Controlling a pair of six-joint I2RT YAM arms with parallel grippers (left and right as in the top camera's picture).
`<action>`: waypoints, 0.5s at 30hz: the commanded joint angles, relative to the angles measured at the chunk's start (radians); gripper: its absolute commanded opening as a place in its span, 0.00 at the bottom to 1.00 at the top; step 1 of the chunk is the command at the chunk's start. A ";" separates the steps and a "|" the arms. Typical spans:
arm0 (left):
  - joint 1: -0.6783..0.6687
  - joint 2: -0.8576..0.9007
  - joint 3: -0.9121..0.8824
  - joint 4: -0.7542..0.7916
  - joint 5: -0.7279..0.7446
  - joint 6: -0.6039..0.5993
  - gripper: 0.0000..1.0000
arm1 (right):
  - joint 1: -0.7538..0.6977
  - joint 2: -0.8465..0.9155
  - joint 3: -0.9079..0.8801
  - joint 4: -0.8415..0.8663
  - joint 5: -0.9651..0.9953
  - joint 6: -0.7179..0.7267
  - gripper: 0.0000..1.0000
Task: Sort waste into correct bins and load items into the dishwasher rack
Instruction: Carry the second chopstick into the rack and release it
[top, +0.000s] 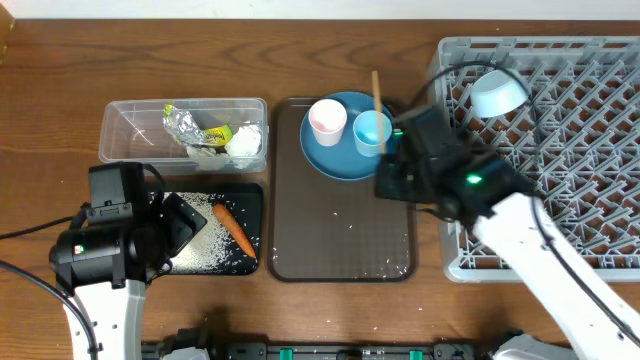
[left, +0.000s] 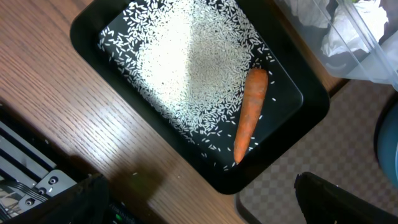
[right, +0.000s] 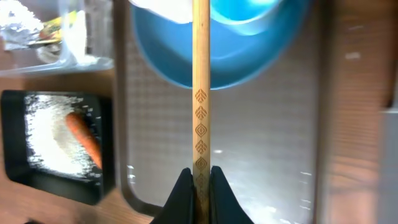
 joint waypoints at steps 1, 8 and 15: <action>0.006 0.001 -0.004 0.000 -0.012 0.017 0.98 | -0.081 -0.061 0.018 -0.062 0.070 -0.128 0.01; 0.006 0.001 -0.004 0.000 -0.012 0.017 0.98 | -0.241 -0.089 0.011 -0.192 0.275 -0.253 0.01; 0.006 0.001 -0.004 0.000 -0.012 0.017 0.98 | -0.325 -0.066 -0.045 -0.207 0.306 -0.348 0.01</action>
